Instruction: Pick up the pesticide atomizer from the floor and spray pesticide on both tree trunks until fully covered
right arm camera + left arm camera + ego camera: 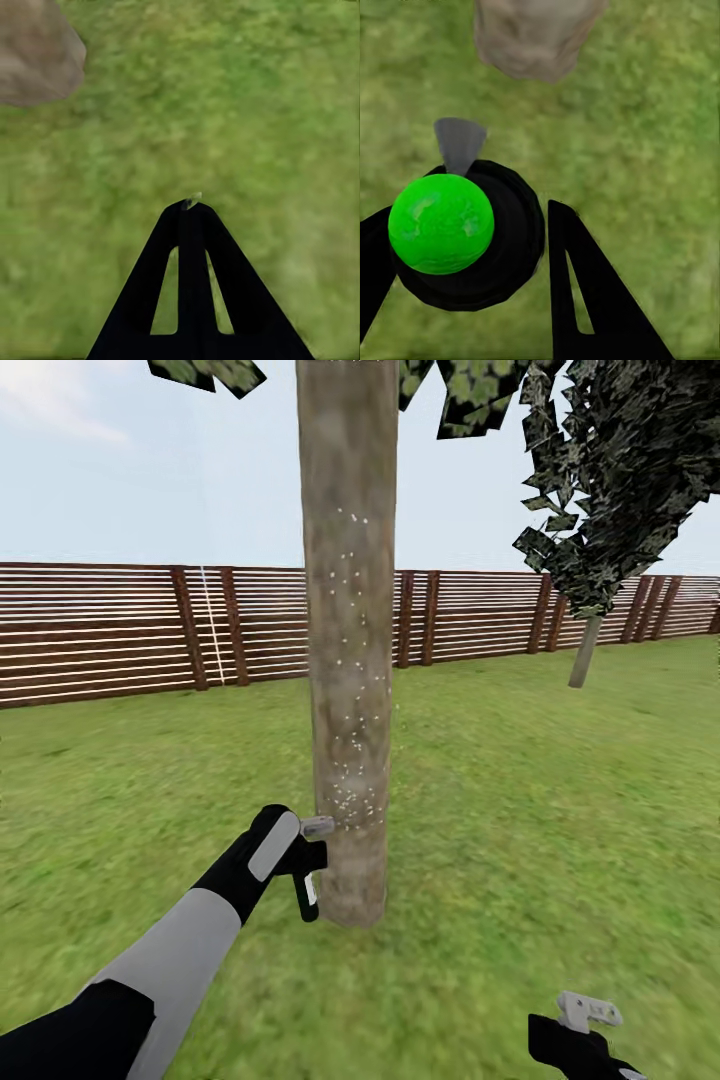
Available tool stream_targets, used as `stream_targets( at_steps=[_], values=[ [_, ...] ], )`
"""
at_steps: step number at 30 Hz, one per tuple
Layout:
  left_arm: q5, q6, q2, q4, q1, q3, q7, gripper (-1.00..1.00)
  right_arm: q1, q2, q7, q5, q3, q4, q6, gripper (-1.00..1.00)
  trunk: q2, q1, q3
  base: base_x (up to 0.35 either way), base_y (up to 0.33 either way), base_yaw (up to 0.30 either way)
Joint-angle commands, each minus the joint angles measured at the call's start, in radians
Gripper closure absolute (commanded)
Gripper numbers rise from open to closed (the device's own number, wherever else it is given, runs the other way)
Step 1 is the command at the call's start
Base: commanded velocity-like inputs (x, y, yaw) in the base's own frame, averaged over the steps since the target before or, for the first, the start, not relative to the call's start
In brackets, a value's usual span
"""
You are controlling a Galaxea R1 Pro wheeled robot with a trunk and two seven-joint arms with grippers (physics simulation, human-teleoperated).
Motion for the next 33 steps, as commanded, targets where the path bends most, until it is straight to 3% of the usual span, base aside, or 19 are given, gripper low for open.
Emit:
stream_targets(
  at_steps=[1, 15, 33],
  values=[
    [0.009, 0.001, 0.001, -0.001, 0.0, -0.004, 0.012, 1.0, 0.0, -0.001, -0.01, -0.009, 0.002, -0.004, 0.002, 1.0, 0.0, 0.0, -0.001, -0.097, 0.335, -0.061],
    [0.009, -0.002, 0.001, -0.002, 0.0, -0.005, 0.013, 1.0, 0.0, -0.002, -0.01, -0.01, 0.002, -0.007, 0.002, 1.0, 0.0, 0.0, -0.001, -0.102, 0.335, -0.219],
    [0.009, -0.002, -0.001, -0.002, 0.0, -0.005, 0.015, 1.0, 0.028, -0.002, -0.01, -0.009, 0.0, -0.028, 0.002, 1.0, 0.0, 0.0, -0.001, 0.007, 0.335, -0.159]
  ],
)
